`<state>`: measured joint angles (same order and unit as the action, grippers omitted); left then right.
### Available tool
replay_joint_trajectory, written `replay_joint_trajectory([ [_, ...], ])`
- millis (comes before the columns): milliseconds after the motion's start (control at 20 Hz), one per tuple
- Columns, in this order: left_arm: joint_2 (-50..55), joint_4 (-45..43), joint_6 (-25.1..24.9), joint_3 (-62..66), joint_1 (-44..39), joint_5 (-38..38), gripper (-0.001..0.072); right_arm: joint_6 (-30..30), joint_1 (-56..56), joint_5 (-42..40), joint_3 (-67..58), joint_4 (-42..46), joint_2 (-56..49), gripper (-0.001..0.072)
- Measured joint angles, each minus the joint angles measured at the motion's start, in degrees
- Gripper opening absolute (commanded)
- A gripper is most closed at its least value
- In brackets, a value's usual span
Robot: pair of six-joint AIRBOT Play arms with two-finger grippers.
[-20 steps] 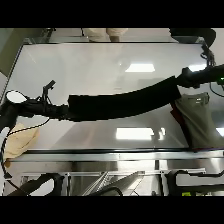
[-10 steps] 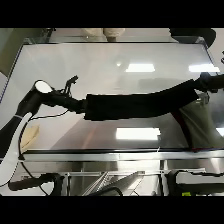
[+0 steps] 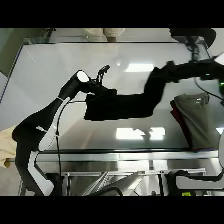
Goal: Fold the shirts.
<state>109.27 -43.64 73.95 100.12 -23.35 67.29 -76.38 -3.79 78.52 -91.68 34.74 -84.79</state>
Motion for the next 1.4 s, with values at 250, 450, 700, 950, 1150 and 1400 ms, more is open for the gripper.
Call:
replay_joint_trajectory([
  [250,-1.14,-0.24,-1.55,7.65,6.49,11.45,0.0014,-2.12,17.07,-13.33,0.0,-1.36,-4.52,0.0018],
  [450,-10.01,-0.28,-2.67,6.23,17.75,16.85,0.0015,-2.73,28.0,-23.8,0.0,-2.78,-11.43,0.0018],
  [700,-21.86,-0.33,-5.77,-3.32,29.94,19.78,0.0015,-2.69,36.68,-36.02,0.02,-4.42,-20.65,0.027],
  [950,-30.62,-0.2,-8.76,-13.16,37.0,18.23,0.0015,-0.22,39.06,-38.29,0.02,-6.86,-24.02,0.0713],
  [1150,-33.86,0.2,-10.05,-16.76,39.28,17.75,0.0016,1.9,36.85,-35.21,0.02,-7.45,-21.29,0.0704],
  [1400,-34.8,0.22,-10.62,-17.84,39.91,17.81,0.0016,3.87,29.31,-27.15,0.0,-6.12,-15.96,0.0704],
])
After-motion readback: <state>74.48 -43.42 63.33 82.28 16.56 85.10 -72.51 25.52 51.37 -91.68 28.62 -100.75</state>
